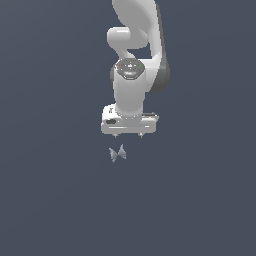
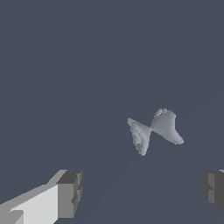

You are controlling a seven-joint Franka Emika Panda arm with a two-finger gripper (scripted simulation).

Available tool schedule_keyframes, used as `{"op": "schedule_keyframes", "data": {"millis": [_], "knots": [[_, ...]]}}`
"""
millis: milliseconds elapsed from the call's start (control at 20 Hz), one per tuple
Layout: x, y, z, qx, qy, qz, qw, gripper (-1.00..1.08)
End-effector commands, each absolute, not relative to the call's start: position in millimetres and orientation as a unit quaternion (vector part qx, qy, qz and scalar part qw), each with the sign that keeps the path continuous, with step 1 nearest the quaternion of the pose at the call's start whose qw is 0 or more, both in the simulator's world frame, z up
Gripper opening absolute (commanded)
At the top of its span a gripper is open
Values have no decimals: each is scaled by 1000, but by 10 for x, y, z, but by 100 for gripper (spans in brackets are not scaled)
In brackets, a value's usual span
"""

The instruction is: Pick up the object and move it to a goal position.

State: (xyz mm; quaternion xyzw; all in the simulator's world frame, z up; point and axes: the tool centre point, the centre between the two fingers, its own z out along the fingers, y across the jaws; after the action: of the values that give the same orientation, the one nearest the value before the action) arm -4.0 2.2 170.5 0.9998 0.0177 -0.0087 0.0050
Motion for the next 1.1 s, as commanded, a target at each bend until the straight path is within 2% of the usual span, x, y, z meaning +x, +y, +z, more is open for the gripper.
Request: {"op": "schedule_keyframes", "data": {"millis": [0,1050], "knots": [[-40,21,1705,1000,18,-9,5,100],[-9,-133,1771,1000,-9,5,18,100]]}}
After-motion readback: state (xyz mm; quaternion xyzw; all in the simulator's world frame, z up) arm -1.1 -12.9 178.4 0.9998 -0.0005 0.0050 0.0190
